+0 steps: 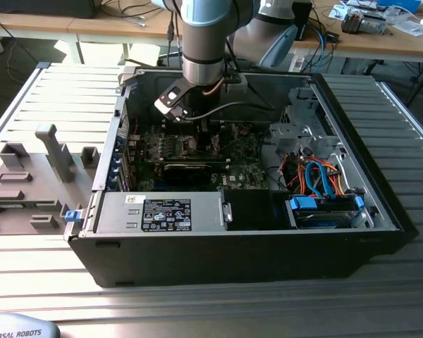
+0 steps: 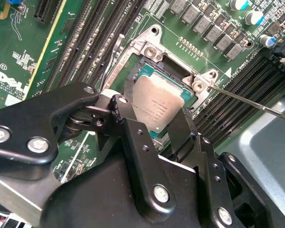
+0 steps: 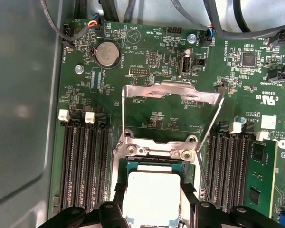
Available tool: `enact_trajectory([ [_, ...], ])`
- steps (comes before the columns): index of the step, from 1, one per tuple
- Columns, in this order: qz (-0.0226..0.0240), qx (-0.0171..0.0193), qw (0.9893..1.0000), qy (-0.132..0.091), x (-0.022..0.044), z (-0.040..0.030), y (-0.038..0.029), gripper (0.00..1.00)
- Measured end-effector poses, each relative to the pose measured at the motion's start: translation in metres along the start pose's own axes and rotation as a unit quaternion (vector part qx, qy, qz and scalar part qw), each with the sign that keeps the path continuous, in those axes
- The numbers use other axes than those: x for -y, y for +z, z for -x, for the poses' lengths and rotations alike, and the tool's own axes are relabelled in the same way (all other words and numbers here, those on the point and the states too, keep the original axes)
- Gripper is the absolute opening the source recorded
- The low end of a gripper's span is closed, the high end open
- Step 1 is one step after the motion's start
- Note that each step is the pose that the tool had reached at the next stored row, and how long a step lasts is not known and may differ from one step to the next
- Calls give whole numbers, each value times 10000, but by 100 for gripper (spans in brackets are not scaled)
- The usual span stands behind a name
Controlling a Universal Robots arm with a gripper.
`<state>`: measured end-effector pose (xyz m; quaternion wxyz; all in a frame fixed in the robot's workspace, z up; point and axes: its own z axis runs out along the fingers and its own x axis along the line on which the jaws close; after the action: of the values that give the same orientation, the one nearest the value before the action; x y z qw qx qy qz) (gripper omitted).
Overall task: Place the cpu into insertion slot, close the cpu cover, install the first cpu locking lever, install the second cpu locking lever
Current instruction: 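Place the cpu into insertion slot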
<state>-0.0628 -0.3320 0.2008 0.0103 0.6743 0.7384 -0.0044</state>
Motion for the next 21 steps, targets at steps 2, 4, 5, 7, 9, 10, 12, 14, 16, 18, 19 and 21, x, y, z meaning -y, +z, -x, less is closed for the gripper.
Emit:
enact_trajectory([
  [2, 0, -5, 10000, 0, 1, 14, 5, 53],
  [4, 0, -4, 10000, 2, 3, 20, 7, 53],
  [5, -1, -3, 10000, 1, 3, 21, 7, 53],
  [7, -1, -2, 10000, 0, 3, 22, 7, 53],
  [9, -2, -1, 10000, 0, 3, 22, 7, 53],
  [10, -1, -2, 10000, 0, 3, 22, 8, 53],
  [12, -1, -2, 10000, 0, 3, 22, 8, 53],
  [14, -1, 0, 10000, 0, 3, 23, 9, 55],
  [16, -1, -2, 10000, 0, 3, 22, 9, 60],
  [18, -1, -2, 10000, 0, 2, 22, 9, 67],
  [19, -1, -2, 10000, 0, 2, 22, 9, 67],
  [21, -1, -1, 10000, 0, 2, 22, 9, 67],
])
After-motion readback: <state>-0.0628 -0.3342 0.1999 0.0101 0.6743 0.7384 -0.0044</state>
